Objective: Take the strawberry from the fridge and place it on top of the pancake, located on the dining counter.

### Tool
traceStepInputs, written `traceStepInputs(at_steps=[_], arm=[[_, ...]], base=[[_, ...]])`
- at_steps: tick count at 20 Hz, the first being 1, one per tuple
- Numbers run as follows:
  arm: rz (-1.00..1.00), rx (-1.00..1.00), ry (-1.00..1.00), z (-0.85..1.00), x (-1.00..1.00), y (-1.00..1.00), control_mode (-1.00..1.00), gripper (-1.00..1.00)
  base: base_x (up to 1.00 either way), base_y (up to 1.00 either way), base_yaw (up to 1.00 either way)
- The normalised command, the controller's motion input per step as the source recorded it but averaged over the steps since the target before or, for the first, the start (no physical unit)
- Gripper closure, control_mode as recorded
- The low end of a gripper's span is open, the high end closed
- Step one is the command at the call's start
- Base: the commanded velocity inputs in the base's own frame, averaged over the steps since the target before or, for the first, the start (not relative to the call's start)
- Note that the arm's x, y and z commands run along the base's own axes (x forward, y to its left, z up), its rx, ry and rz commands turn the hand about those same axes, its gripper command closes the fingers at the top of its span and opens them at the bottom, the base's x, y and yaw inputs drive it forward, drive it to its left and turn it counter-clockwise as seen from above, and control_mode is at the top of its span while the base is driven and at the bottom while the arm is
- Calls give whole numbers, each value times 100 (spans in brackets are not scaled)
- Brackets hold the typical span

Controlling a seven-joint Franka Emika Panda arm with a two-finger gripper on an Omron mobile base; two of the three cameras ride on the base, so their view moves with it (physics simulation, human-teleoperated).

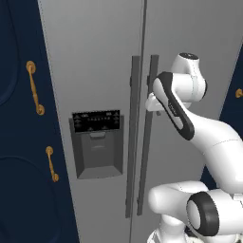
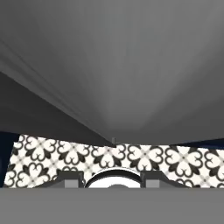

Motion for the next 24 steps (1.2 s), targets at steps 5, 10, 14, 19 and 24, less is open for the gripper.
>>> traceStepInputs(at_steps=[5, 10, 14, 19, 24], arm=[[0, 0, 0, 0, 0, 0, 100, -100], [0, 0, 0, 0, 0, 0, 100, -100], [0, 0, 0, 0, 0, 0, 100, -100], [0, 0, 0, 0, 0, 0, 100, -100], [0, 0, 0, 0, 0, 0, 100, -100]], base=[[-16, 9, -4], [-32, 32, -5], [-21, 40, -5], [-20, 40, -3], [-8, 6, 0]])
